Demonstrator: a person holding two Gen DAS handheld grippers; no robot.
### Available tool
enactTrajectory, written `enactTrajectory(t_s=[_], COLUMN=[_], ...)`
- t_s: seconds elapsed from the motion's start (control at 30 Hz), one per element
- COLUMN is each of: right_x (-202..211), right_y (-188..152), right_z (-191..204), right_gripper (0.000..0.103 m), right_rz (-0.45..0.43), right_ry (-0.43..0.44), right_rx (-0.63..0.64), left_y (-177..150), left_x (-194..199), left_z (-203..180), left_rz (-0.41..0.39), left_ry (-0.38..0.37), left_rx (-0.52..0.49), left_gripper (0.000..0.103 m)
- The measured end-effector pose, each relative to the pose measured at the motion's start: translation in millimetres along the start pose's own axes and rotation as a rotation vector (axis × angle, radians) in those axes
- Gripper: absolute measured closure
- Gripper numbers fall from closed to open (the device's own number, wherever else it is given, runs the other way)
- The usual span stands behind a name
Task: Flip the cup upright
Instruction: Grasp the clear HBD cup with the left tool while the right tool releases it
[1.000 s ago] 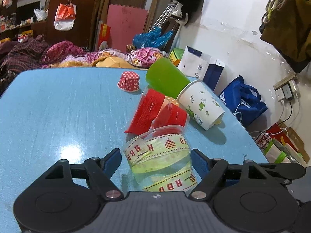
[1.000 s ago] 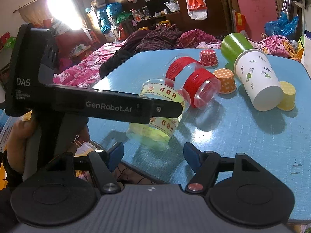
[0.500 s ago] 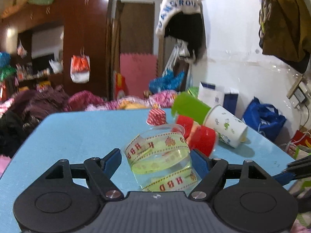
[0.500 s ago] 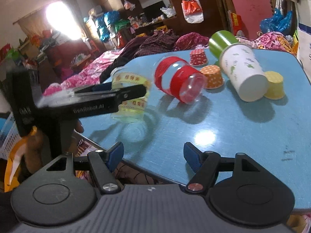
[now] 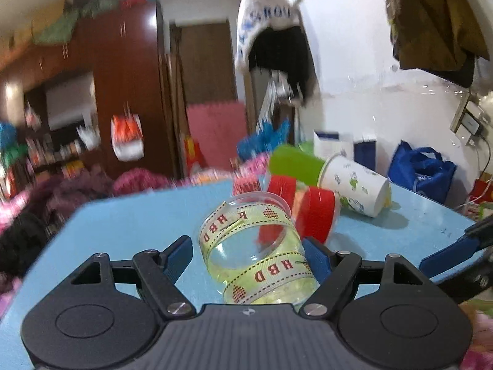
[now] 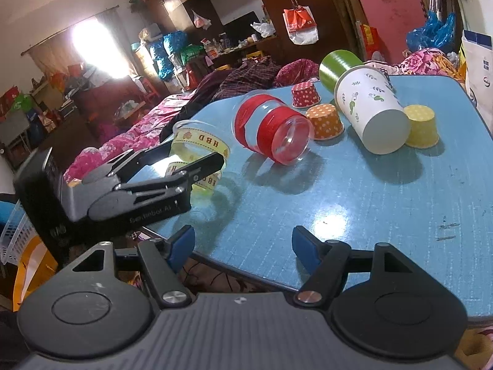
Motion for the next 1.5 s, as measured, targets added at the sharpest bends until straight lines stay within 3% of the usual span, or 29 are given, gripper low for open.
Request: enactTrajectory(t_s=[0.33,0.53,0.7,0.83,0.93,1.1,1.17,1.3,1.5], right_x=[4,3,3,4,6,3,2,5,12], right_y=[-1,-2,-1,-1,-2,-3,-5,-7,-9], right_z=[1,2,2,1,0,-1,-2,-2,-2], right_gripper=[0.029,0.029,0.029,0.029,0.029,0.028,0.028,0.028,0.026], right_rz=[-0.002,-0.001,-0.003,-0.011,-0.025,-0.057,-0.07,-0.101,-0.147], right_ry=[0.009,0.014,0.014,0.02,0.021,0.0,-0.016,-0.029,-0.029], right_rx=[0.004,0.008,0.011,0.008,0.003,-0.004,-0.001,0.016,0.033], left_y=[8,15,24,25,12,-10,-19,-35,-54], left_x=[-15,-24,-27,-11,6,16,20,30,36], left_z=[25,17,19,19,15,18,14,-3,-13], left_rz=[0.306,0.394,0.41,0.276,0.132,-0.063,-0.131,-0.229,-0.314], left_ry=[-0.15,-0.141,-0.161,-0.156,-0.068,-0.066,-0.006,0.087,0.137], left_rx=[0.144,0.121,0.115,0.095,0.04,0.081,0.063,-0.025,-0.046], left_gripper=[0.022,0.029,0.032,0.032,0.032,0.032,0.032,0.032,0.033])
Point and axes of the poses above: each gripper's, at about its wrist camera, not at the fingertips, and x roughly against the way its jaws point, z to its left, y to its top, the point moved 3 cm from there along -x, roughly the way its jaws point, and after that the axes turned 11 degrees about -x, right-handed, at the moved point
